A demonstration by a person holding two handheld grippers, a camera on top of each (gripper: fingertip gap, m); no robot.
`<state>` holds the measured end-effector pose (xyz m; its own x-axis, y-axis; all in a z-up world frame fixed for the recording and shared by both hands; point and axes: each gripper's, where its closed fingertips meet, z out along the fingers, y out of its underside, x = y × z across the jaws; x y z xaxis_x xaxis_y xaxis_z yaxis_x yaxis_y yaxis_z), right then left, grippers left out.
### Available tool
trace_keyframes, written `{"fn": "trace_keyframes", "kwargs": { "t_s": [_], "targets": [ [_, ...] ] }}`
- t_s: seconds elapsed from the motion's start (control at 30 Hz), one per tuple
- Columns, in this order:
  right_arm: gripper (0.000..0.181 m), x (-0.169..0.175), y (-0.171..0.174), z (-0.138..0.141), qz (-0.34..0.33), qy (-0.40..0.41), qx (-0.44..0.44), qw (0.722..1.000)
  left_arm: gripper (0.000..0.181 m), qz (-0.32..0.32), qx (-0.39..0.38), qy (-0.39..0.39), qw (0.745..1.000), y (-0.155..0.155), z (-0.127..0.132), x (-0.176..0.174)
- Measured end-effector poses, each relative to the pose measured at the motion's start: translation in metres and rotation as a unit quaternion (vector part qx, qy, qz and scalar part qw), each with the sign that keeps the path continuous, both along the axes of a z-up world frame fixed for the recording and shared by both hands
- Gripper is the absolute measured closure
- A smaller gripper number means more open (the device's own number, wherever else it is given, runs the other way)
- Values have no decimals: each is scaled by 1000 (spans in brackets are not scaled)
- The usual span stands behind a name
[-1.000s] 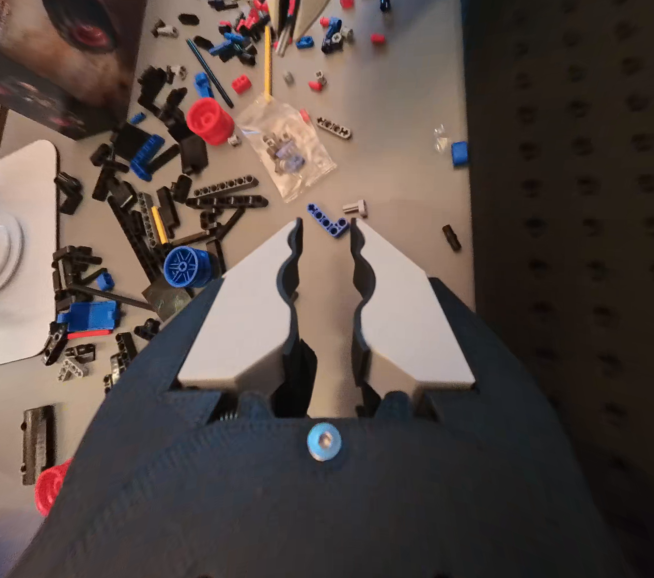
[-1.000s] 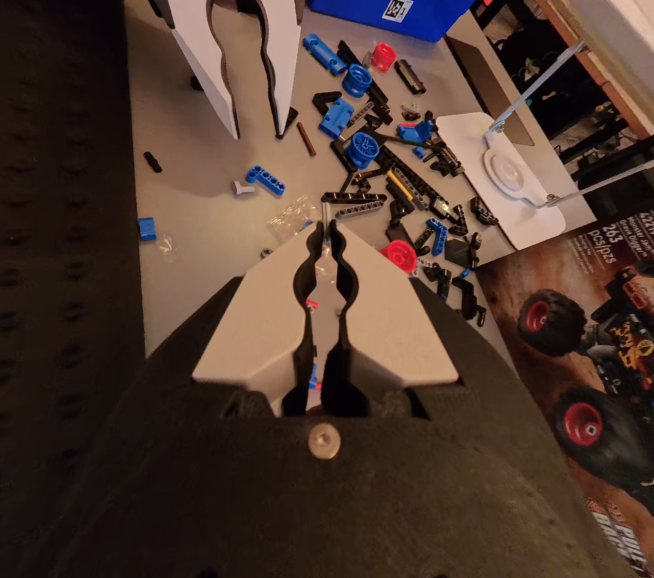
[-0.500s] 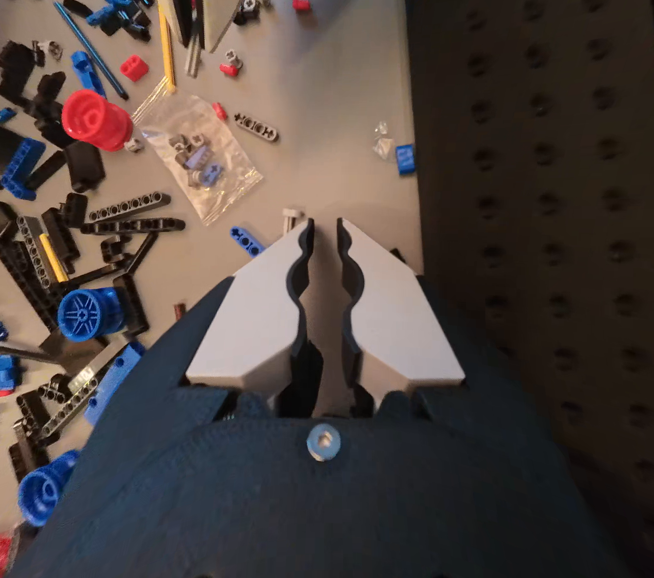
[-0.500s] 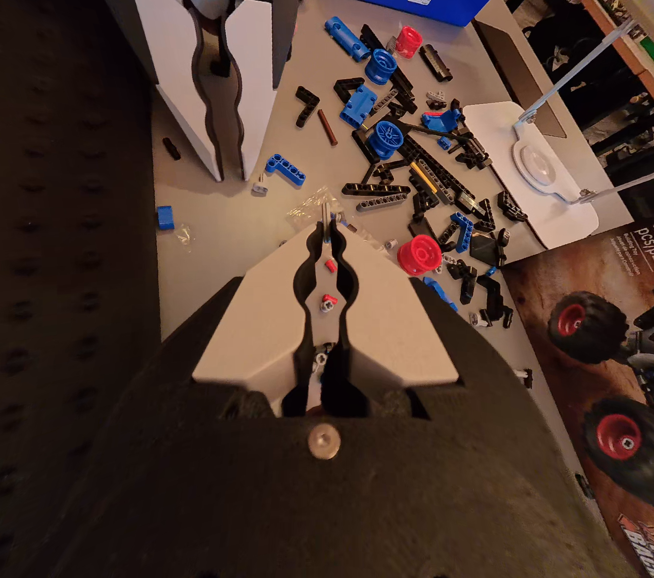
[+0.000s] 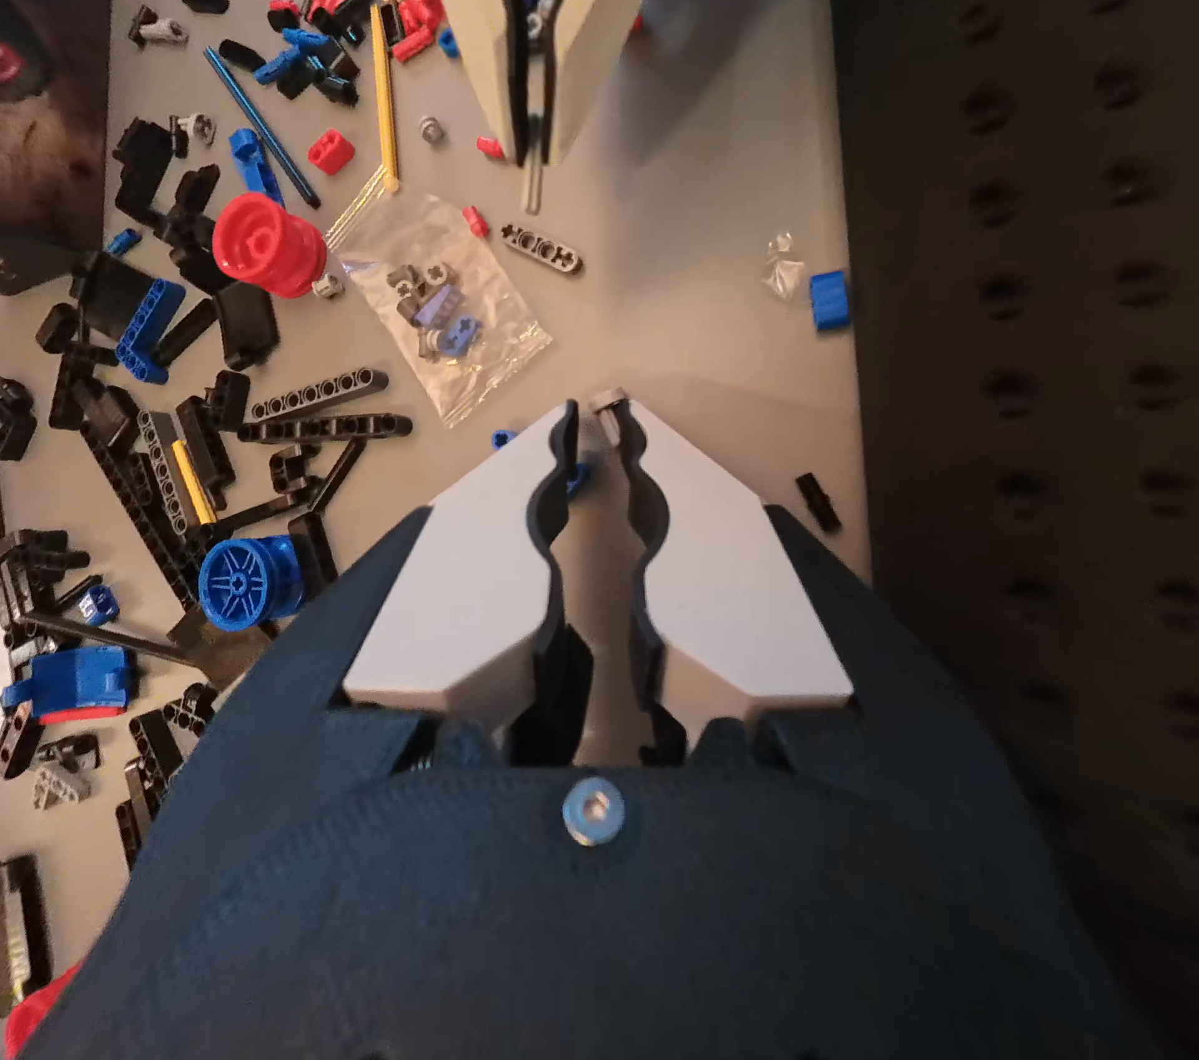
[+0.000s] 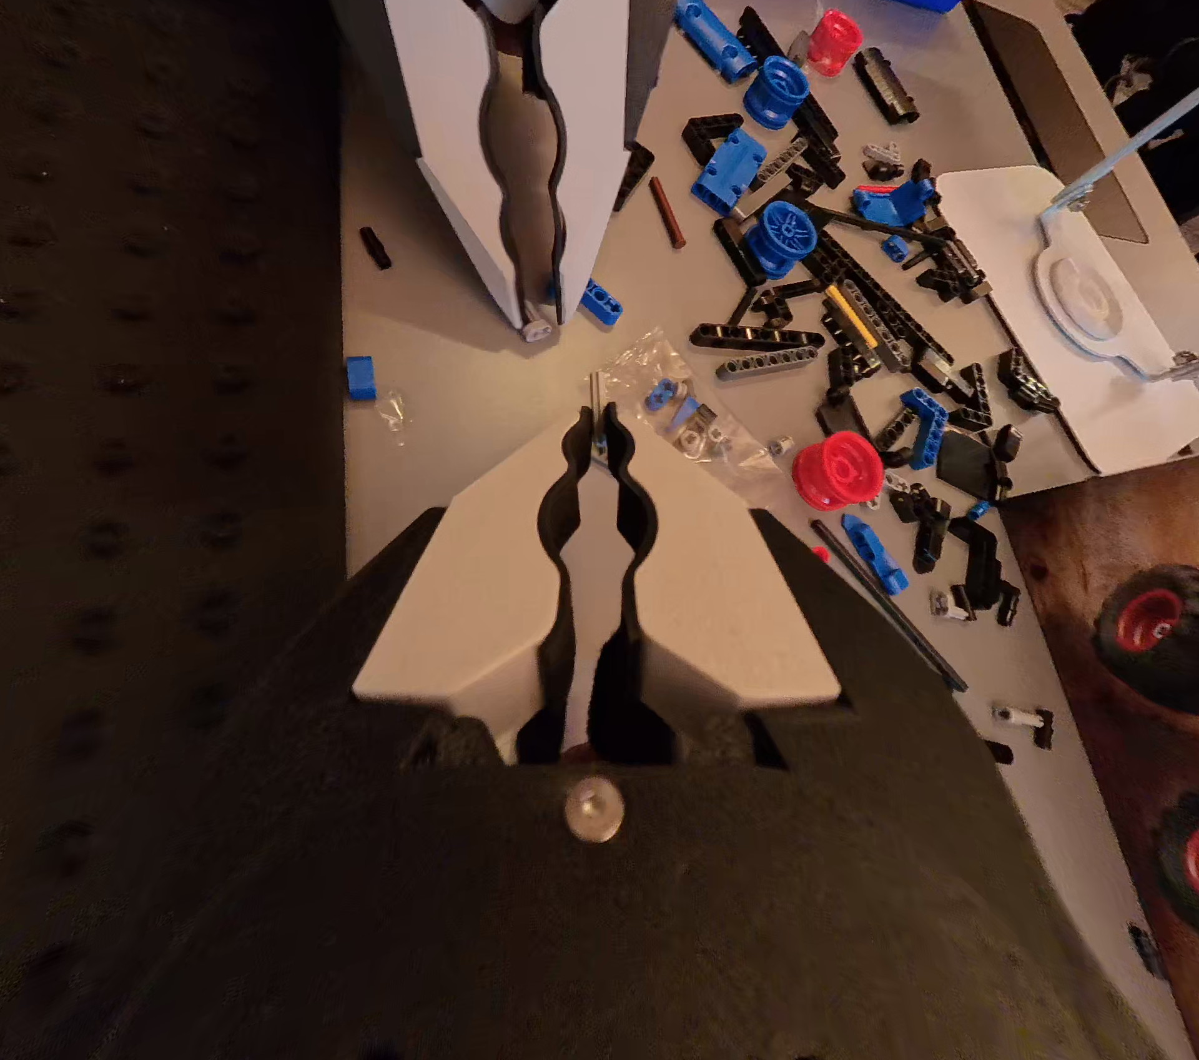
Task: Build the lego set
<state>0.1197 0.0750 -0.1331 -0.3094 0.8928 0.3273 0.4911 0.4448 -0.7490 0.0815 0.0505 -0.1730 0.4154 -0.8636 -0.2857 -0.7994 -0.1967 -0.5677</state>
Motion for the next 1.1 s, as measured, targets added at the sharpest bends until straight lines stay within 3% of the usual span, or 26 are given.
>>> {"fn": "trace_keyframes", "kwargs": {
  "t_s": [0.47, 1.1],
  "targets": [
    [179, -11, -22, -39, 58, -84, 13, 995, 177, -23, 25, -24, 999, 1, -1, 9],
    [179, -18, -22, -40, 65, -85, -54, 993, 178, -34, 42, -51, 997, 0, -1, 11]
  ]
}}
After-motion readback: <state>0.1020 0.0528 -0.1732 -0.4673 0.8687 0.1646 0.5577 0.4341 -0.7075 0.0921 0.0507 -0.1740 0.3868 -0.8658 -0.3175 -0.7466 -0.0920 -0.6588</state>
